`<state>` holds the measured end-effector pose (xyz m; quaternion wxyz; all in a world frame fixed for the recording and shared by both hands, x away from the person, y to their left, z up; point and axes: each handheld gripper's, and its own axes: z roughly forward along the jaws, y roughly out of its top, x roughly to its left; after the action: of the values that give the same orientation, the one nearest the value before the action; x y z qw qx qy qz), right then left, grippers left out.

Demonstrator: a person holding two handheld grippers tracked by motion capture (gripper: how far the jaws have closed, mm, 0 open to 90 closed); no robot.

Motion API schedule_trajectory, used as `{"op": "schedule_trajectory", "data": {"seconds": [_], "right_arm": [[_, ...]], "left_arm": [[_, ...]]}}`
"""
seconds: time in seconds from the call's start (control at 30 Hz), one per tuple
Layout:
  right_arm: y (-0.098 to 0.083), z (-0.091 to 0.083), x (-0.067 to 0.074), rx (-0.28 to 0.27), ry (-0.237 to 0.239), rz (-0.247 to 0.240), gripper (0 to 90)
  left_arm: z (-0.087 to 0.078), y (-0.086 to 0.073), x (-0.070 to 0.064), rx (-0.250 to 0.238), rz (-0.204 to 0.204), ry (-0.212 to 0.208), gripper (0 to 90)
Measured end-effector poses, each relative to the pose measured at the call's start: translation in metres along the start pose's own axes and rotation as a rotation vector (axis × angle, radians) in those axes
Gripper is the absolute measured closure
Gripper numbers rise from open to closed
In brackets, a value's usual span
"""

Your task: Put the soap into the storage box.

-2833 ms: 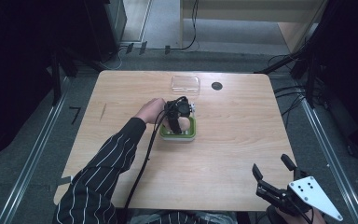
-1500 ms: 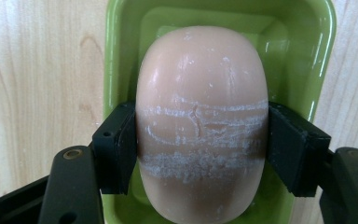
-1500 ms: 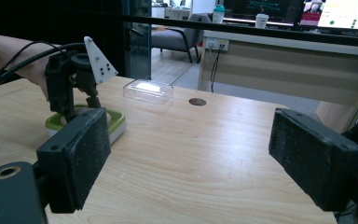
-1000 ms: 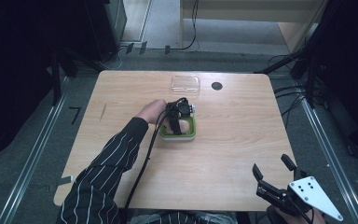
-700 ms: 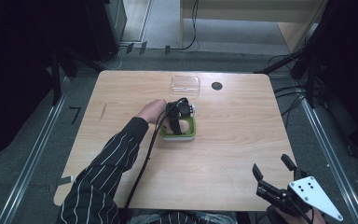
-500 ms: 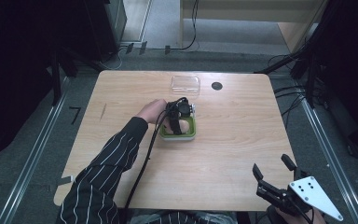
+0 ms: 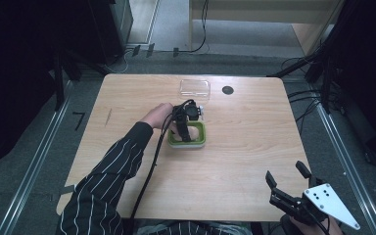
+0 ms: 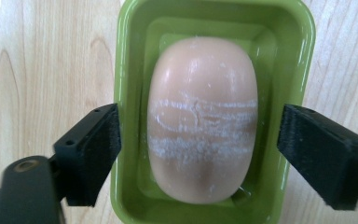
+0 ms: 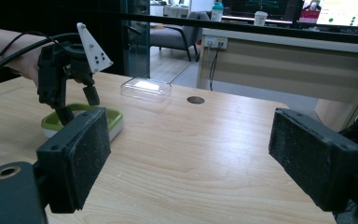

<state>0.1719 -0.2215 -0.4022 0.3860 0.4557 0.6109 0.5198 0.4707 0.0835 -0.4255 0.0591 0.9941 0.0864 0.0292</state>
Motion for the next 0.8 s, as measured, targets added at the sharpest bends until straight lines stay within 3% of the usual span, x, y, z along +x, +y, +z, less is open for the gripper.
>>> {"op": "schedule_trajectory", "data": {"seconds": [0.33,0.4,0.63,0.8], "right_arm": [[0.000,-0.004,0.000,-0.006,-0.004,-0.001,13.2],[0.000,-0.005,0.000,-0.007,-0.006,-0.002,13.2],[0.000,-0.007,0.000,-0.010,-0.012,-0.002,13.2],[0.000,-0.008,0.001,-0.009,-0.014,-0.006,13.2]], "left_arm": [[-0.014,-0.006,-0.011,-0.014,-0.024,0.024,8.7],[-0.016,-0.007,-0.014,0.006,-0.050,0.044,8.0],[-0.025,-0.014,-0.026,-0.001,-0.126,0.087,7.2],[-0.029,-0.020,-0.034,-0.011,-0.127,0.080,4.8]]}}
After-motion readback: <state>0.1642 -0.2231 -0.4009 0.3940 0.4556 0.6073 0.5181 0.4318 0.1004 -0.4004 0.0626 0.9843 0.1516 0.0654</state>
